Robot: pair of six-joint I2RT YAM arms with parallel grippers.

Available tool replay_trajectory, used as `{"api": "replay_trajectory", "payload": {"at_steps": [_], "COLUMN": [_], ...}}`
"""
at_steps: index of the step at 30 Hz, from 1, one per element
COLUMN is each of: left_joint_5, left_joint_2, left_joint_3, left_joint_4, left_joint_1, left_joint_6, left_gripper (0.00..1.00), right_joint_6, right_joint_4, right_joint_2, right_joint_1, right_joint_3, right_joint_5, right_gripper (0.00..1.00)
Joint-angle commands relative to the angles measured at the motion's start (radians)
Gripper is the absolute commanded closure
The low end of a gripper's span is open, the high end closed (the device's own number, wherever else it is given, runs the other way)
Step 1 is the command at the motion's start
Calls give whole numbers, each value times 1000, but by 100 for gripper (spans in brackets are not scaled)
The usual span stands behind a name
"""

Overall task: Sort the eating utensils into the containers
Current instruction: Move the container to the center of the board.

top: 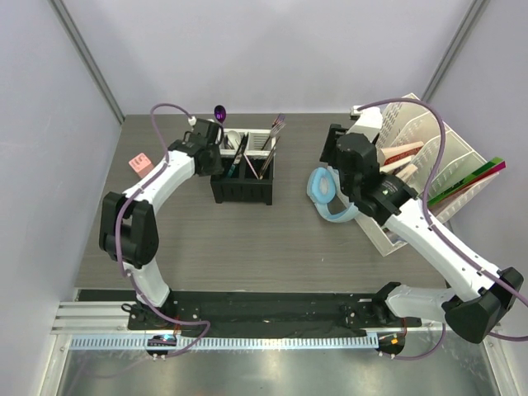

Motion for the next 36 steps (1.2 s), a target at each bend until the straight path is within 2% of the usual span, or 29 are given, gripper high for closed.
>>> {"api": "replay_trajectory", "payload": {"at_steps": [1, 4, 5, 7, 9, 13, 22, 31, 36], "left_joint_5": [42, 66, 92, 118, 118, 121, 152, 122, 114], "left_joint_2": [-28, -69, -79, -106, -126, -175, -231, -195, -166], "left_joint_3": [-45, -147, -167, -219, -249, -333, -382, -362, -356], "left_joint_4": [20, 49, 53, 63, 67, 96, 61, 69, 72], "left_joint_1": [4, 2, 2, -5, -24, -42, -117, -189, -199], "left_joint_6": [-12, -28, -32, -28, -16, -8, 78, -28, -98], "left_gripper": [74, 81, 90, 97, 100, 100, 100, 100, 99], "right_joint_6": [8, 17, 23, 28, 33, 39, 63, 85, 72], "right_joint_4": [19, 19, 19, 19, 19, 16, 8, 2, -14], "right_joint_2": [5, 14, 18, 22, 28, 53, 68, 25, 41], "right_joint_1": [-4, -6, -4, -4, -6, -6, -4, -6, -4], "right_joint_3": [74, 77, 77, 74, 80, 89, 103, 42, 68], "right_joint_5": [-13, -30, -35, -52, -68, -87, -157, -167, -176], "right_gripper": [35, 35, 36, 35, 36, 36, 35, 35, 35]}}
